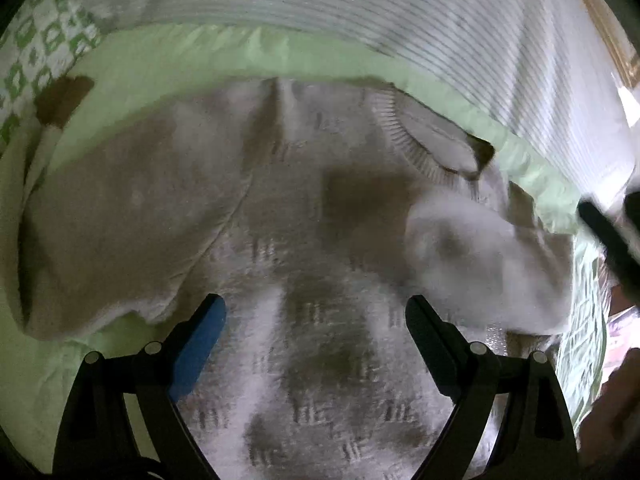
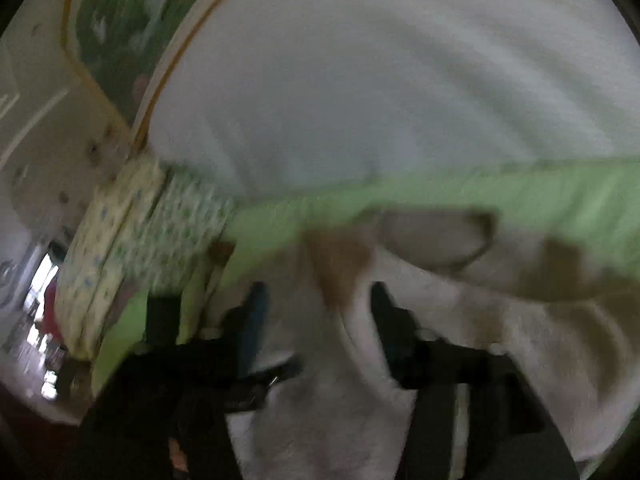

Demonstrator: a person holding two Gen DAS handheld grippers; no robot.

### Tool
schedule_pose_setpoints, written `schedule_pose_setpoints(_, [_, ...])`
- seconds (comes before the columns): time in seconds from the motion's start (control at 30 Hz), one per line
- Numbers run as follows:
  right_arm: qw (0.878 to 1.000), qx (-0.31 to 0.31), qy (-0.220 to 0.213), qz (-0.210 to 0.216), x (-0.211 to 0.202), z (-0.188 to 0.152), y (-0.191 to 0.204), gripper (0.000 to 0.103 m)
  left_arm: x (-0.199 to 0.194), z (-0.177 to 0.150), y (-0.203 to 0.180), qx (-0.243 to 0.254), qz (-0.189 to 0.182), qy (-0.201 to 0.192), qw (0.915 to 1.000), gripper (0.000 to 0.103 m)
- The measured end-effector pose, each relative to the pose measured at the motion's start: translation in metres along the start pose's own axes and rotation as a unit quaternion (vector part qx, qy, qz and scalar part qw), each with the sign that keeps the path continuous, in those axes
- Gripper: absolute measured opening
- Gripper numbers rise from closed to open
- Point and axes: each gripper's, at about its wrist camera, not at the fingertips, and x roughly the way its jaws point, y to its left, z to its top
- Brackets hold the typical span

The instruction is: Fold small clothes

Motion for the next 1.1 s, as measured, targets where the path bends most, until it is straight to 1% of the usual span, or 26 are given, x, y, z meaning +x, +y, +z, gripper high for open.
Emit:
schedule_pose_setpoints(0.03, [1.000, 0.001, 0.005, -0.001, 0.005, -0.007, 0.001, 0.063, 0.003, 0.001, 0.006, -0.008, -0.004, 0.004, 0.9999, 0.092])
schedule_pose_setpoints(0.13, [0.999, 0.021, 0.009, -0.034, 0.000, -0.022, -0.013, 0.064, 0.016, 0.001, 0.013, -0.029, -0.019, 0.015, 0.9993, 0.092])
schedule_pose_setpoints(0.17, [0.998, 0.033, 0.004, -0.053, -0.007, -0.025, -0.024, 0.064, 0.019, -0.003, 0.008, -0.034, -0.018, 0.021, 0.9990, 0.092])
schedule_pose_setpoints(0.23, [0.995, 0.052, -0.006, -0.079, -0.027, -0.043, -0.043, 0.064, 0.028, 0.000, 0.008, -0.045, -0.023, 0.029, 0.9983, 0.092])
schedule_pose_setpoints(0.3, [0.990, 0.084, -0.017, -0.113, -0.044, -0.048, -0.065, 0.064, 0.036, 0.006, 0.002, -0.050, -0.027, 0.029, 0.9980, 0.092])
schedule_pose_setpoints(0.4, [0.979, 0.132, -0.037, -0.151, -0.075, -0.055, -0.097, 0.064, 0.050, 0.019, -0.018, -0.044, -0.015, 0.024, 0.9986, 0.092])
schedule_pose_setpoints(0.43, [0.975, 0.146, -0.043, -0.161, -0.083, -0.059, -0.105, 0.064, 0.057, 0.024, -0.026, -0.036, -0.001, 0.024, 0.9991, 0.092])
schedule_pose_setpoints(0.47, [0.971, 0.158, -0.049, -0.171, -0.091, -0.062, -0.111, 0.064, 0.060, 0.027, -0.032, -0.029, 0.006, 0.020, 0.9994, 0.091])
schedule_pose_setpoints(0.5, [0.969, 0.164, -0.052, -0.177, -0.096, -0.063, -0.115, 0.064, 0.061, 0.029, -0.040, -0.013, 0.009, 0.008, 0.9998, 0.073])
schedule_pose_setpoints(0.53, [0.966, 0.169, -0.056, -0.185, -0.100, -0.064, -0.118, 0.064, 0.061, 0.030, -0.048, 0.004, 0.013, 0.002, 0.9999, 0.058])
schedule_pose_setpoints(0.57, [0.964, 0.175, -0.063, -0.192, -0.106, -0.067, -0.121, 0.064, 0.060, 0.030, -0.054, 0.019, 0.017, 0.004, 0.9997, 0.033])
schedule_pose_setpoints(0.6, [0.962, 0.178, -0.066, -0.197, -0.109, -0.068, -0.122, 0.064, 0.058, 0.028, -0.059, 0.033, 0.019, 0.001, 0.9993, 0.012])
schedule_pose_setpoints(0.63, [0.959, 0.185, -0.070, -0.204, -0.114, -0.070, -0.125, 0.064, 0.050, 0.027, -0.060, 0.039, 0.004, -0.007, 0.9992, 0.009])
schedule_pose_setpoints(0.67, [0.957, 0.190, -0.074, -0.208, -0.115, -0.070, -0.127, 0.064, 0.042, 0.027, -0.059, 0.037, -0.011, -0.013, 0.9992, 0.009])
schedule_pose_setpoints(0.73, [0.951, 0.202, -0.083, -0.219, -0.122, -0.071, -0.135, 0.064, 0.012, 0.024, -0.051, 0.038, -0.029, -0.045, 0.9978, 0.008])
schedule_pose_setpoints(0.8, [0.945, 0.211, -0.090, -0.233, -0.130, -0.071, -0.143, 0.064, -0.022, 0.020, -0.033, 0.036, -0.028, -0.083, 0.9955, 0.008])
schedule_pose_setpoints(0.83, [0.942, 0.214, -0.094, -0.240, -0.133, -0.070, -0.148, 0.064, -0.033, 0.019, -0.024, 0.030, -0.022, -0.094, 0.9949, 0.008])
schedule_pose_setpoints(0.87, [0.940, 0.217, -0.096, -0.245, -0.136, -0.069, -0.153, 0.064, -0.044, 0.018, -0.006, 0.017, -0.013, -0.104, 0.9943, 0.008])
schedule_pose_setpoints(0.97, [0.936, 0.223, -0.090, -0.258, -0.137, -0.064, -0.168, 0.064, -0.055, 0.018, 0.033, -0.011, -0.007, -0.107, 0.9942, 0.008])
schedule_pose_setpoints(1.0, [0.936, 0.224, -0.084, -0.259, -0.133, -0.062, -0.171, 0.064, -0.052, 0.018, 0.043, -0.018, -0.001, -0.099, 0.9949, 0.008])
schedule_pose_setpoints(1.1, [0.939, 0.219, -0.055, -0.259, -0.114, -0.057, -0.181, 0.064, -0.045, 0.011, 0.049, -0.019, 0.004, -0.083, 0.9963, 0.008])
